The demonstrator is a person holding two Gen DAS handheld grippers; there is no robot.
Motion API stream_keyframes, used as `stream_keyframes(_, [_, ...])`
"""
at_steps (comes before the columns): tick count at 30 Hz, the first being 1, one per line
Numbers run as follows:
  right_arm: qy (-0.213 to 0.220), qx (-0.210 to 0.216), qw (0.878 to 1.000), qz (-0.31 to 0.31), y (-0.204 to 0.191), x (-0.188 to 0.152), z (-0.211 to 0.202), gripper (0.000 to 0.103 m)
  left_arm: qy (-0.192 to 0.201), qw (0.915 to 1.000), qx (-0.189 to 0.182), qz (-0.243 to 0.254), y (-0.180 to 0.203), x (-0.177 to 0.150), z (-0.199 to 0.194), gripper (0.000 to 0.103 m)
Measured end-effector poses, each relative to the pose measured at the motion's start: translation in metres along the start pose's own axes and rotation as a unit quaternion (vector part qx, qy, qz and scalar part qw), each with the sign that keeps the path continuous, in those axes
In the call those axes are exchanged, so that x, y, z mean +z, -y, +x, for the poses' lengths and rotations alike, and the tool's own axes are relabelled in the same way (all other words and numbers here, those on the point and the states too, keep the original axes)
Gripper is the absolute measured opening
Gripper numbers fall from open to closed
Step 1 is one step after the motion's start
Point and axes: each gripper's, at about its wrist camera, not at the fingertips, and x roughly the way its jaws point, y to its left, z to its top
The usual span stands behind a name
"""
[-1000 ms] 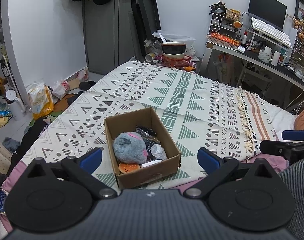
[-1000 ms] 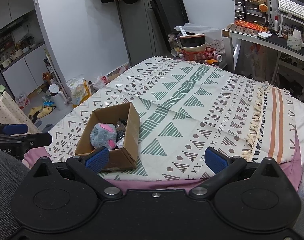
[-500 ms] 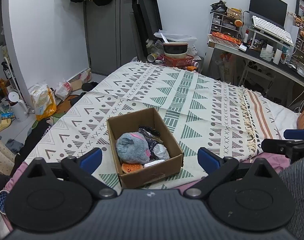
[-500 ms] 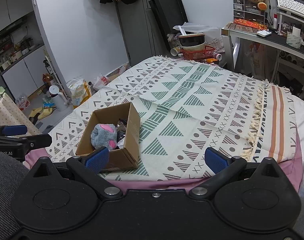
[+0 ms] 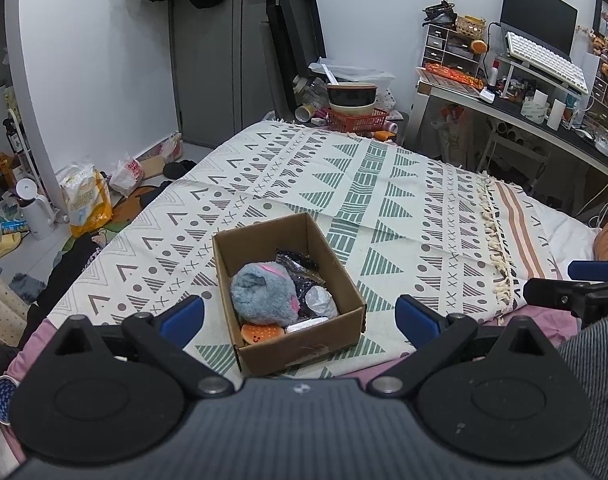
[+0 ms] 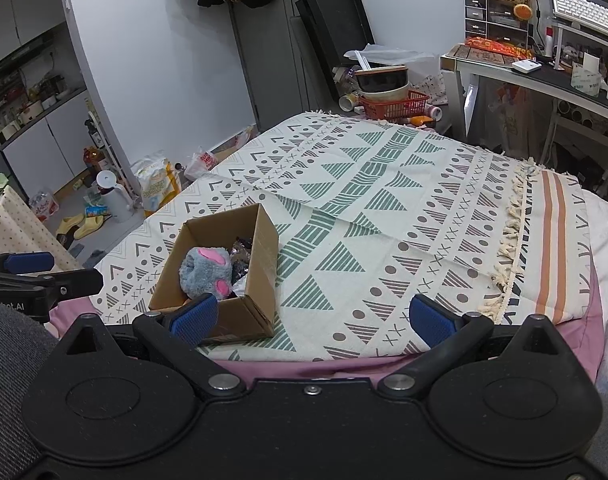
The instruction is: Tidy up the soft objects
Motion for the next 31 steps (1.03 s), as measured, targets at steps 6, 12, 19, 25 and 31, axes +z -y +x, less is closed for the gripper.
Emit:
stream_keyframes(6, [0.001, 0.000, 1.000, 0.005, 0.0005, -0.0013, -0.0002, 0.103, 0.000, 1.0000, -0.001, 0.000, -0.0006, -0.0004, -0.0002, 0.101])
stream_keyframes(12, [0.000, -0.004, 1.000, 0.007, 0.0010, -0.0016, -0.0003, 0.103, -0.001, 1.0000, 0.001, 0.000, -0.0005, 0.0005, 0.0003, 0.101])
stream_keyframes(19, [0.001, -0.003, 1.000, 0.010, 0.0021, -0.0014, -0.0008, 0.103, 0.000, 1.0000, 0.003, 0.001, -0.0004, 0.0001, 0.0007, 0.101])
stream_keyframes(25, [0.002, -0.002, 1.000, 0.016, 0.0041, -0.0028, -0.0008, 0.103, 0.001, 1.0000, 0.005, 0.001, -0.0006, 0.0001, 0.0008, 0.101])
stream_keyframes(31, [0.002, -0.002, 1.000, 0.017, 0.0050, -0.0033, -0.0001, 0.103, 0.002, 1.0000, 0.006, 0.002, 0.0000, 0.0001, 0.0015, 0.101])
